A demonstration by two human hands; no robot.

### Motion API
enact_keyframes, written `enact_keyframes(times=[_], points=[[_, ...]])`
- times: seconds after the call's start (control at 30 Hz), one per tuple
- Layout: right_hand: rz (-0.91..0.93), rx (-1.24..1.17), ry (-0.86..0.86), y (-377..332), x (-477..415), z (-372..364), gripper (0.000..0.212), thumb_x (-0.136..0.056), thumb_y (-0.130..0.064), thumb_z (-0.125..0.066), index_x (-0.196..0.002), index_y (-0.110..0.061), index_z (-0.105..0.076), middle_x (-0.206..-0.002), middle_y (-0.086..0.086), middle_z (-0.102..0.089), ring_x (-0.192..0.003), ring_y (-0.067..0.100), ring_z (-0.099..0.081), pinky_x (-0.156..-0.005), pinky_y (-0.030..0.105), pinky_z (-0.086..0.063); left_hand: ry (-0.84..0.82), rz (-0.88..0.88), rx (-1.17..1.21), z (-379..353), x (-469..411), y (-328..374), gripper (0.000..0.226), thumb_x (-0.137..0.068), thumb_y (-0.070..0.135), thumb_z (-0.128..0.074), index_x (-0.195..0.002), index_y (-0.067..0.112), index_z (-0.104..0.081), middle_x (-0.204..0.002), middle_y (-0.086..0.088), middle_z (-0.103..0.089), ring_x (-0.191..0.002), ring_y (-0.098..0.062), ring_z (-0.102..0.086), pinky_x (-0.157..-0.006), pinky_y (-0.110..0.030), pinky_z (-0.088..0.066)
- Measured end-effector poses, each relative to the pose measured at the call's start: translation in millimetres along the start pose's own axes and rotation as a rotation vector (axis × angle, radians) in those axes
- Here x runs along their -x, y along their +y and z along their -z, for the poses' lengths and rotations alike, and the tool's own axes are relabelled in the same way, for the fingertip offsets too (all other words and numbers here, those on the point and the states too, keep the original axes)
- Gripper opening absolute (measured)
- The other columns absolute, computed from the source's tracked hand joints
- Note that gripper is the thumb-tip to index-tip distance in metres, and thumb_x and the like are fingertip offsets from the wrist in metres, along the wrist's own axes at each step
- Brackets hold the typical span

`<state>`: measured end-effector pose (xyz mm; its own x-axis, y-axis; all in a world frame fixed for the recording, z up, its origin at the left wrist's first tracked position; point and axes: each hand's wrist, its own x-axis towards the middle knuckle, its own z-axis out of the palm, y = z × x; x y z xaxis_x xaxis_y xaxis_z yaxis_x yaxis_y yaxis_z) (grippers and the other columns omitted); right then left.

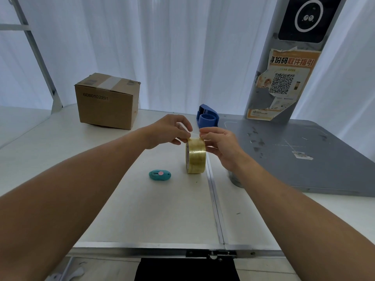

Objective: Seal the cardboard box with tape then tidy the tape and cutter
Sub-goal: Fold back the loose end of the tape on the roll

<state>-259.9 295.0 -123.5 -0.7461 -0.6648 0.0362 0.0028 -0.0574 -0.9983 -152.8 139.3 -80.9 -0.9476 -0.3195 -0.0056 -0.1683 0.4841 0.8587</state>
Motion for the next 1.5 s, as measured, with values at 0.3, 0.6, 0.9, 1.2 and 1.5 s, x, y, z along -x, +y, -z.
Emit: enact_keyframes(times=[0.3,0.6,0.9,1.2,1.5], points=[[-0.001,-0.074,-0.034,5,-1,3,0.020,-0.091,-0.002,-0.059,-0.088,-0.013,-0.075,-0.092,0.008,-0.070,-0.085,0.025,-0.067,-0.078,0.033,-0.059,-0.056,-0.057,0.020,-1,0,-6,0.009,-0.095,0.003,-0.057,-0.100,0.009,-0.062,-0.091,-0.012,-0.067,-0.084,-0.021,-0.065,-0.086,-0.031,-0.056],[0.012,-0.057,-0.050,10,-1,5,0.024,-0.095,-0.004,-0.050,-0.096,-0.010,-0.074,-0.101,0.010,-0.071,-0.091,0.026,-0.070,-0.080,0.032,-0.059,-0.028,-0.128,-0.096,0,1,-8,0.012,-0.093,0.002,-0.060,-0.102,0.007,-0.066,-0.101,-0.014,-0.070,-0.092,-0.022,-0.068,-0.086,-0.030,-0.057],[0.072,0.142,0.037,-2,1,-8,0.008,-0.090,-0.016,-0.068,-0.098,-0.019,-0.066,-0.096,0.001,-0.070,-0.089,0.017,-0.068,-0.069,0.023,-0.057,0.075,-0.175,-0.226,-3,-2,-1,0.026,-0.093,0.027,-0.062,-0.098,0.004,-0.071,-0.085,-0.006,-0.071,-0.080,-0.019,-0.068,-0.075,-0.027,-0.058],[0.119,0.313,-0.020,-16,6,0,0.013,-0.086,-0.016,-0.073,-0.094,-0.024,-0.067,-0.085,0.001,-0.074,-0.066,0.013,-0.072,-0.061,0.024,-0.059,-0.036,-0.192,-0.332,-2,-1,5,0.023,-0.090,0.026,-0.066,-0.107,0.010,-0.070,-0.086,0.001,-0.068,-0.079,-0.013,-0.062,-0.072,-0.025,-0.055],[0.124,0.400,-0.146,-19,10,12,0.011,-0.090,-0.014,-0.069,-0.100,-0.016,-0.067,-0.092,0.008,-0.074,-0.068,0.022,-0.073,-0.058,0.025,-0.058,-0.080,-0.240,-0.443,-5,-5,21,0.013,-0.090,0.021,-0.067,-0.097,0.010,-0.070,-0.087,0.003,-0.066,-0.079,-0.012,-0.062,-0.077,-0.021,-0.053]])
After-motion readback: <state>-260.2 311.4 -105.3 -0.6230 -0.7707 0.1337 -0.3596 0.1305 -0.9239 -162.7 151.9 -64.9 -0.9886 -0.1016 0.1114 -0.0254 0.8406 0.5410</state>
